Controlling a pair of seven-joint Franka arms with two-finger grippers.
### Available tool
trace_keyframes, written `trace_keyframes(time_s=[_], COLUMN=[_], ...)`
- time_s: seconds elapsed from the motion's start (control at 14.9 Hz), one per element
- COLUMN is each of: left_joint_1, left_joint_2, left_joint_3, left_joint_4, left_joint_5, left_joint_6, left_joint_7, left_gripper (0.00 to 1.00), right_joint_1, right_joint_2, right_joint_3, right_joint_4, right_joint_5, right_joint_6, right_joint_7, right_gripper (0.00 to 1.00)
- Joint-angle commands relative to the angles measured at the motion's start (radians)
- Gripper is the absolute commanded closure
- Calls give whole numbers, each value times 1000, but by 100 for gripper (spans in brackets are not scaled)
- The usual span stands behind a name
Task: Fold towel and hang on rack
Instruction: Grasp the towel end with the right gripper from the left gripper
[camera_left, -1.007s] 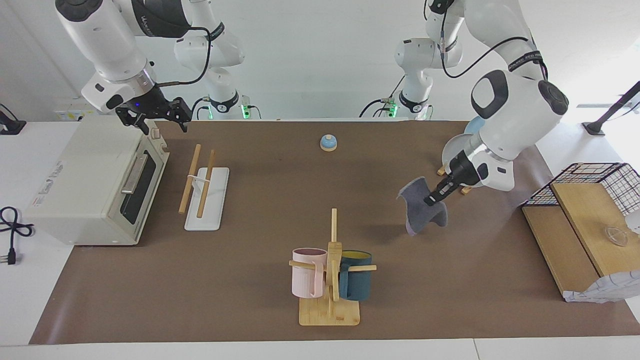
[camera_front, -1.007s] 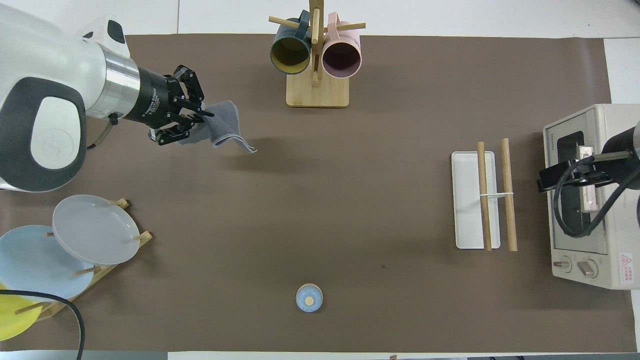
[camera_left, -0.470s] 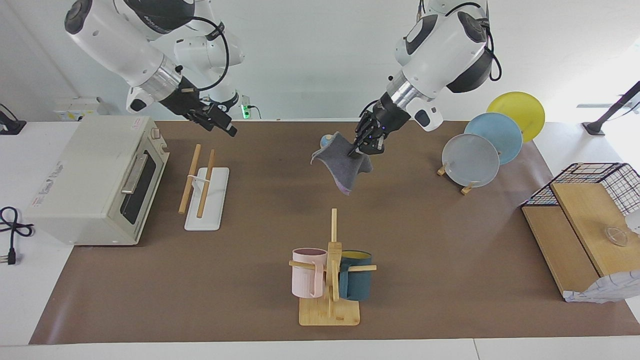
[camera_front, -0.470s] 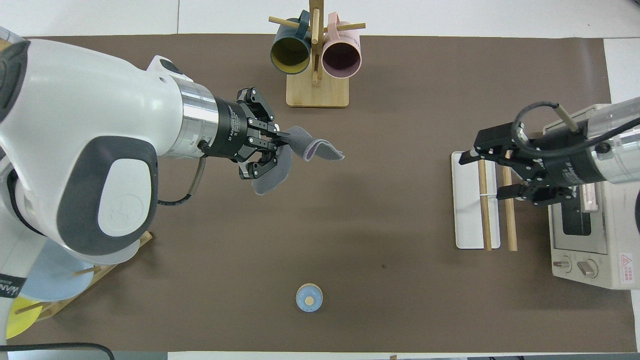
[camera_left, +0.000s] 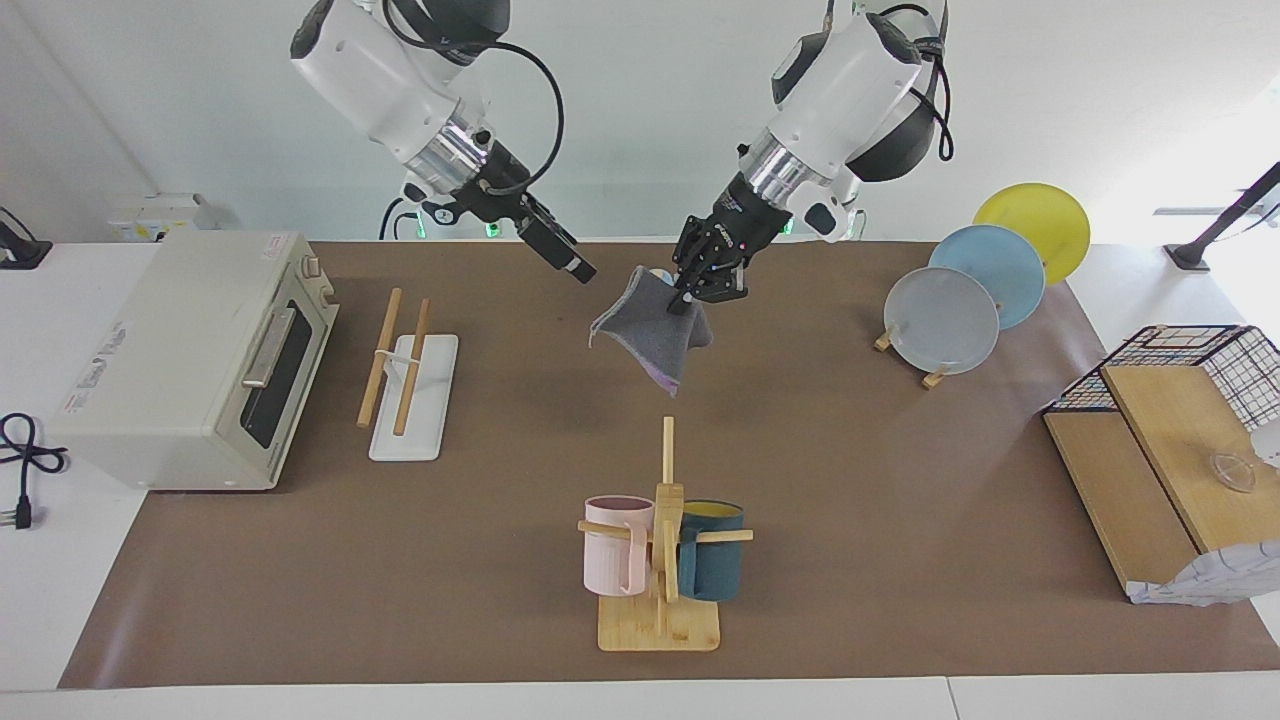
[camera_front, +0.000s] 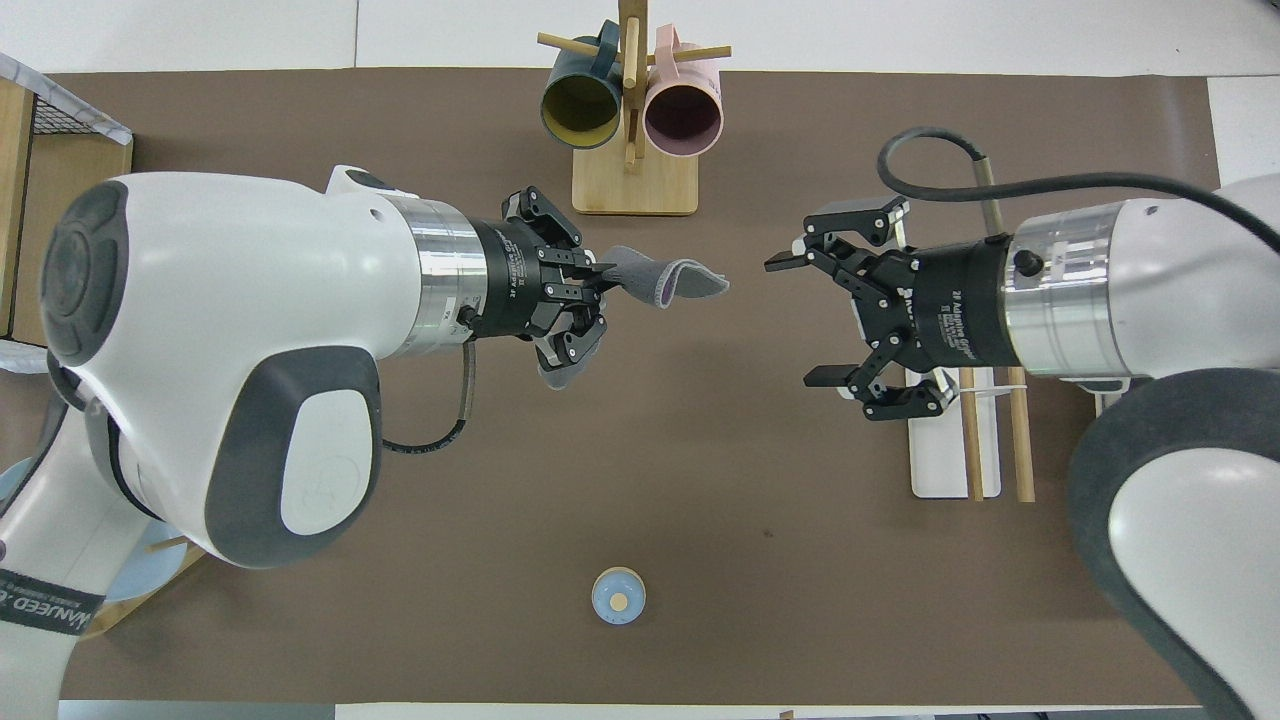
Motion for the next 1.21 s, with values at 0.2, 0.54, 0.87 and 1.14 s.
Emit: trace_keyframes(time_s=[0.2, 0.54, 0.87, 1.14], left_joint_1=[-3, -3, -1, -1], left_joint_2=[-66, -70, -69, -72], left_joint_3=[12, 12, 10, 12], left_joint_4=[-71, -78, -80, -89], left_joint_5=[-47, -48, -48, -48], left_joint_6=[23, 25, 32, 35], left_joint_7=[-35, -36, -58, -61], left_gripper=[100, 100, 100, 100], right_joint_1=[29, 101, 136, 136], right_joint_2=[18, 94, 101, 99], right_joint_3=[-3, -2, -2, -2], right_joint_4=[-54, -31, -35, -38], right_joint_5=[106, 143, 152, 153], right_joint_6=[132, 284, 335, 319], right_joint_7=[40, 41, 12, -70], right_gripper=[0, 0, 32, 100])
